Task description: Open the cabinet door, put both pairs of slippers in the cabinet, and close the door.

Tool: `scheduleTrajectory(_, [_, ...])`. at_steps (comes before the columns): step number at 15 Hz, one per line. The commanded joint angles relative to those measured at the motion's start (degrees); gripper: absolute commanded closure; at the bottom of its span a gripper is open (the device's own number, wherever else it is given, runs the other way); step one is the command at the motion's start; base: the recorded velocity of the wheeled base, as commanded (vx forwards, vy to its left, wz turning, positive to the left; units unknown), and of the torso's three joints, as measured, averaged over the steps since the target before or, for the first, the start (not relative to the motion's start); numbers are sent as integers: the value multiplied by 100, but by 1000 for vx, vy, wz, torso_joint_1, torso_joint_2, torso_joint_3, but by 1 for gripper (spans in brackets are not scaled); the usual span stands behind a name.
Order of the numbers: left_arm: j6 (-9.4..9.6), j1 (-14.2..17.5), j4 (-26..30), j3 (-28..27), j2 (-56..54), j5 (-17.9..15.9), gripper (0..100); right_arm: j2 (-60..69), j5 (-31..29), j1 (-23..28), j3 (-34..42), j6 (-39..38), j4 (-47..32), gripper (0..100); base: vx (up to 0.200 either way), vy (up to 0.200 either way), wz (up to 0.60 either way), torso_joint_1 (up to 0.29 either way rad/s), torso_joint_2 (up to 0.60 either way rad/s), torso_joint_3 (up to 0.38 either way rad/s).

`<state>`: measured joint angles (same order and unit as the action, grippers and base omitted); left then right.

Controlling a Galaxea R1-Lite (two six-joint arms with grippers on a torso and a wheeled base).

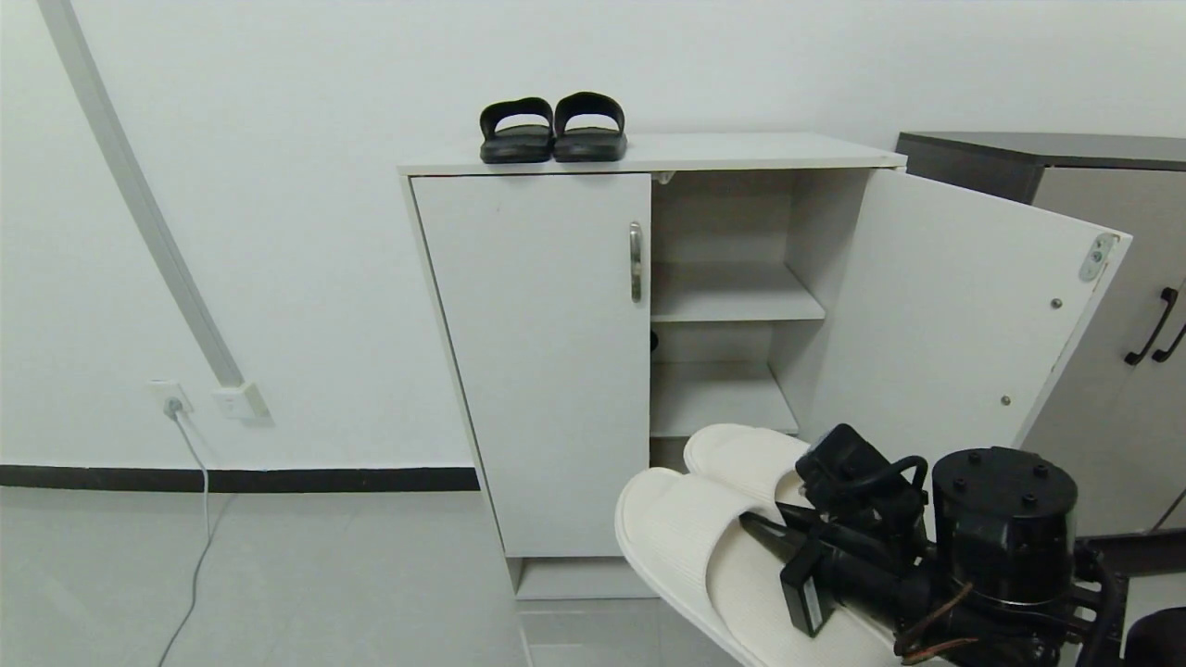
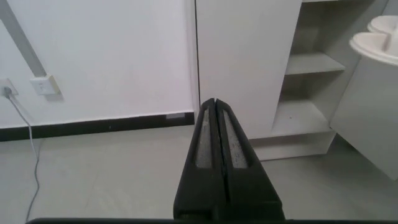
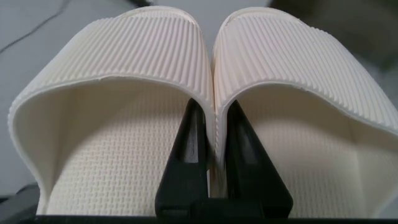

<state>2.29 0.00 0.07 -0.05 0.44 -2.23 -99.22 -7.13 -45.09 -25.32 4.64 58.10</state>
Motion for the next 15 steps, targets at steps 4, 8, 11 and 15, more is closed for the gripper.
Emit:
scheduleTrajectory(4, [-71,9,1,5,-35,3,100,-660,-1994,-580,-808,-895,149,100,0,0,0,0,0,0])
scheduleTrajectory(8, [-71,9,1,5,-35,3,100,-1504,-3286,-448,-1757,-1150,167,100,0,0,0,0,0,0])
scheduleTrajectory(11, [-71,9,1,5,-35,3,100,-1592,-3532,-377,-1819,-1150,167,100,0,-200,0,-1,2,2])
scheduleTrajectory(15, [-80,9,1,5,-35,12,100,-1644,-3497,-298,-1775,-1185,184,100,0,-150,0,2,2,3])
